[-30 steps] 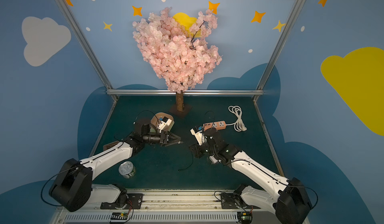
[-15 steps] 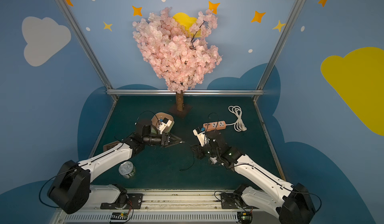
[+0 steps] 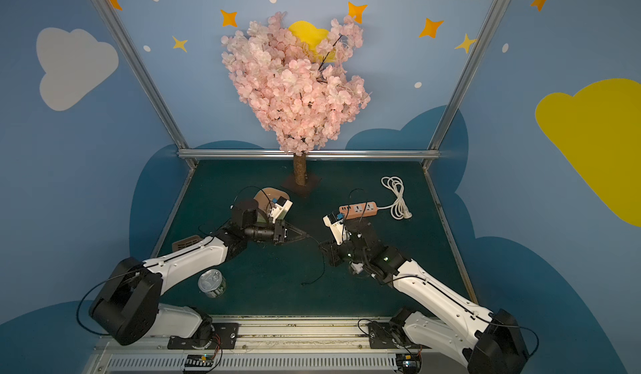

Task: Charge the electronic scale
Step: Pick up the charging cable from the center of the board.

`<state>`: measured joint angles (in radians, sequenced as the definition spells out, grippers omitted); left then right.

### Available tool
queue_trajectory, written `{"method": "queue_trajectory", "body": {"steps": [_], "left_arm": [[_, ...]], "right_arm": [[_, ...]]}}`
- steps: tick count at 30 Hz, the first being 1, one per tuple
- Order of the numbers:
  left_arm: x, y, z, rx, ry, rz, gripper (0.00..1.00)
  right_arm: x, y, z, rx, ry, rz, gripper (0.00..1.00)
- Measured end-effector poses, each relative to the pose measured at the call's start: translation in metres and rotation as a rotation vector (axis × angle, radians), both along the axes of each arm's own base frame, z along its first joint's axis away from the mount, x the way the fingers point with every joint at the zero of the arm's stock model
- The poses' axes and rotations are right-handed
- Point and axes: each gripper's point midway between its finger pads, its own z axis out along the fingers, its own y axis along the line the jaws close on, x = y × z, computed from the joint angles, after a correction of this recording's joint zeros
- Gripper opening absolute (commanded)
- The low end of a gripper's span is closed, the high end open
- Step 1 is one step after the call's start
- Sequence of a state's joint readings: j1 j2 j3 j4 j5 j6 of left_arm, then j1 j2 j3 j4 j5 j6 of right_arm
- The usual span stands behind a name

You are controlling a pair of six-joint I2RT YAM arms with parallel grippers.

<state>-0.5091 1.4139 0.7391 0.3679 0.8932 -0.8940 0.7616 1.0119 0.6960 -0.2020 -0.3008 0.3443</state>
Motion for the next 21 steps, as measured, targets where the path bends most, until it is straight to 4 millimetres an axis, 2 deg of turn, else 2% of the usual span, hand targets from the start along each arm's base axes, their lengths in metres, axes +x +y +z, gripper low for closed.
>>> {"method": "queue_trajectory", "body": {"steps": [8,12,21], "left_arm": [[-0.001,-0.001,0.004,-0.015,-0.008,-0.006,0.05],[-0.001,-0.003,0.009,-0.031,-0.02,-0.014,0.05],[-0.004,-0.003,0.022,-0.059,-0.081,-0.031,0.05]], "right_arm": [[-0.004,0.0,0.008,0.026,-0.006,0.014,0.0],[-0.006,-0.001,0.016,0.054,-0.009,0.015,0.13],[0.003,-0.002,0.053,0.266,0.033,0.068,0.28]]}}
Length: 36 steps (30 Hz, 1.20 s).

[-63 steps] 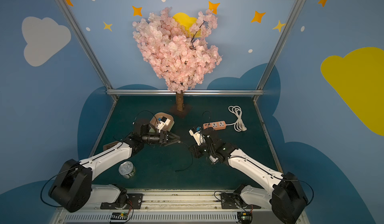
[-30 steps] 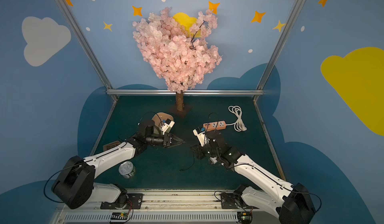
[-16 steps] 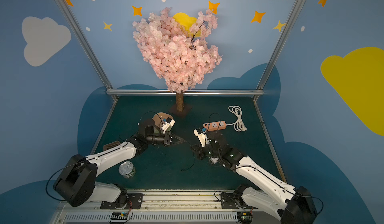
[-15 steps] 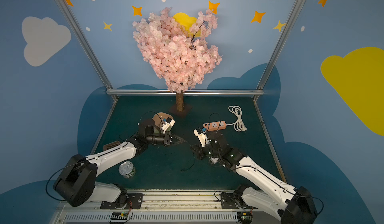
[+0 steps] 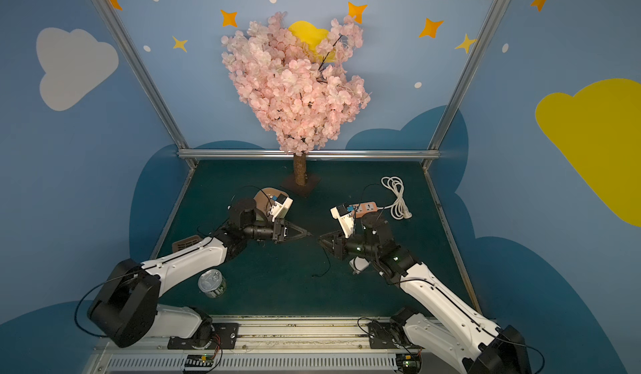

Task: Charge the electronic scale
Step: Pick up the charging cable from the center of the board.

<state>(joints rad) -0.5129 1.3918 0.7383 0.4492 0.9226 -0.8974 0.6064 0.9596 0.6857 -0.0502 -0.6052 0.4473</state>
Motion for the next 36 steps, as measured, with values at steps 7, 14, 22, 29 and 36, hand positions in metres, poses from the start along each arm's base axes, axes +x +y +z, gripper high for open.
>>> {"method": "queue_trajectory", "body": {"steps": [7,14,22,29,36], "left_arm": [[-0.009,0.0,0.025,-0.055,-0.105,-0.033,0.06],[-0.018,-0.004,0.038,-0.087,-0.168,-0.062,0.07],[-0.025,-0.008,0.044,-0.108,-0.198,-0.088,0.07],[-0.027,-0.01,0.047,-0.118,-0.208,-0.096,0.07],[-0.027,-0.01,0.051,-0.128,-0.217,-0.097,0.07]], "right_arm": [[0.0,0.008,0.009,0.112,0.13,0.093,0.3],[-0.009,0.014,0.031,0.202,0.171,0.174,0.3],[-0.008,0.016,0.038,0.239,0.204,0.197,0.23],[-0.007,0.016,0.041,0.252,0.204,0.197,0.23],[-0.006,0.016,0.043,0.257,0.194,0.198,0.15]]}}
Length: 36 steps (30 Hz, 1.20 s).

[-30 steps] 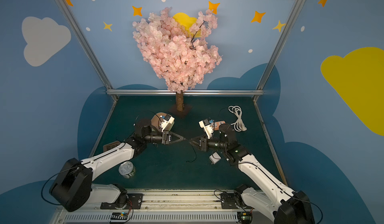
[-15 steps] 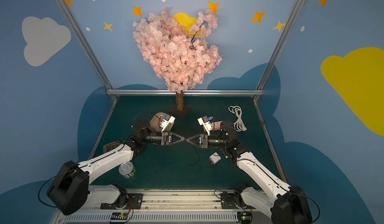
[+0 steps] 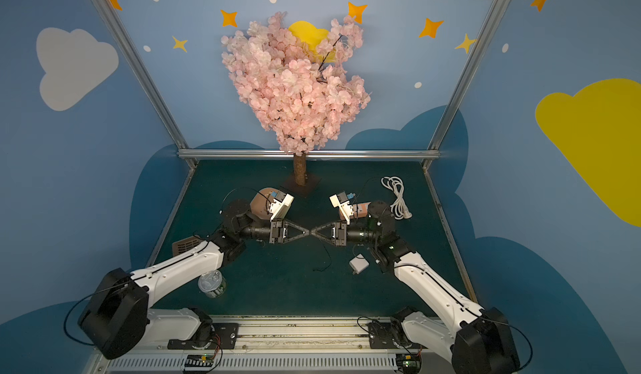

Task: Charge the electronic scale
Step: Pick up the charging cable from the center of the board.

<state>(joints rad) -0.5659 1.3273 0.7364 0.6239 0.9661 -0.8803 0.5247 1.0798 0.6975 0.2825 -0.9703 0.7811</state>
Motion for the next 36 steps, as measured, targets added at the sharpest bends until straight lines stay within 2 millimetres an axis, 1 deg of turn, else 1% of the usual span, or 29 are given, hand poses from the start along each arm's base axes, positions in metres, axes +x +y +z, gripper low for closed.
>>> {"method": "queue_trajectory", "body": {"steps": [4,14,19,21,27,31,35,36], "left_arm": [[-0.0004,-0.0005,0.0022,-0.007,-0.008,-0.001,0.07],[-0.0012,-0.0016,0.0034,-0.011,-0.012,-0.002,0.06],[-0.0016,-0.0032,0.0027,-0.01,-0.01,-0.001,0.06],[-0.0019,-0.0037,0.0028,-0.01,-0.01,-0.001,0.06],[-0.0019,-0.0043,0.0029,-0.011,-0.011,-0.001,0.06],[-0.0021,-0.0045,0.0032,-0.012,-0.013,-0.001,0.06],[-0.0017,-0.0051,0.0036,-0.015,-0.017,0.001,0.05],[-0.0018,-0.0054,0.0039,-0.016,-0.019,0.002,0.05]], "right_arm": [[0.0002,0.0001,0.0011,0.004,-0.004,0.0,0.14],[0.001,-0.0001,0.0038,0.015,-0.013,0.005,0.17],[0.0015,0.0011,0.0034,0.02,-0.012,0.016,0.16],[0.0019,0.0017,0.0032,0.022,-0.007,0.019,0.13],[0.0017,0.0008,0.0028,0.029,-0.006,0.025,0.0],[0.0018,0.0003,0.0032,0.03,-0.009,0.024,0.0],[0.0031,-0.0026,0.004,0.031,-0.014,0.014,0.0],[0.0029,-0.0034,0.004,0.03,-0.015,0.012,0.04]]}}
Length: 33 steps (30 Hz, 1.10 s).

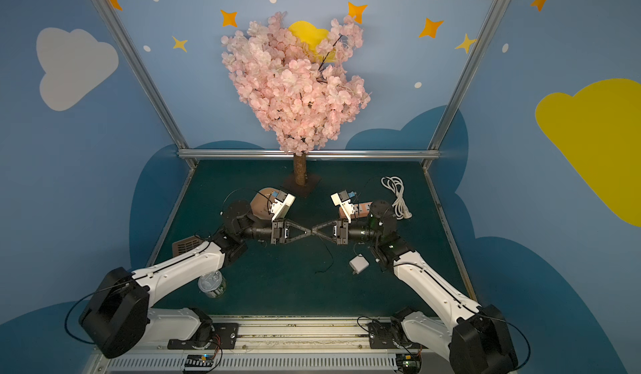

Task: Charge the electronic scale
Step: Pick up the charging cable from the center of the board.

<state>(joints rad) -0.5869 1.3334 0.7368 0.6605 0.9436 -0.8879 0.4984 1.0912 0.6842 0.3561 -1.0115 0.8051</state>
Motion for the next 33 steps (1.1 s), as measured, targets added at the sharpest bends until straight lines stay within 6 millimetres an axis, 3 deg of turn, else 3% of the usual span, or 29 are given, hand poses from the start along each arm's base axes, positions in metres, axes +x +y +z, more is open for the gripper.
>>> {"method": "queue_trajectory", "body": {"steps": [4,18,26,33], "left_arm": [[-0.0021,-0.0019,0.0012,-0.004,-0.006,-0.005,0.05],[0.003,-0.0021,-0.0009,-0.001,0.008,0.018,0.05],[0.0015,-0.0036,-0.001,-0.002,0.007,0.012,0.05],[-0.0002,-0.0048,-0.0004,-0.004,0.004,0.007,0.05]], "right_arm": [[-0.0025,-0.003,0.0012,-0.003,-0.004,-0.004,0.13],[-0.0085,-0.0081,-0.0056,0.002,0.003,0.011,0.19],[-0.007,-0.006,-0.0041,0.015,0.011,0.023,0.19],[-0.006,-0.0052,-0.0042,0.021,0.015,0.025,0.13]]}}
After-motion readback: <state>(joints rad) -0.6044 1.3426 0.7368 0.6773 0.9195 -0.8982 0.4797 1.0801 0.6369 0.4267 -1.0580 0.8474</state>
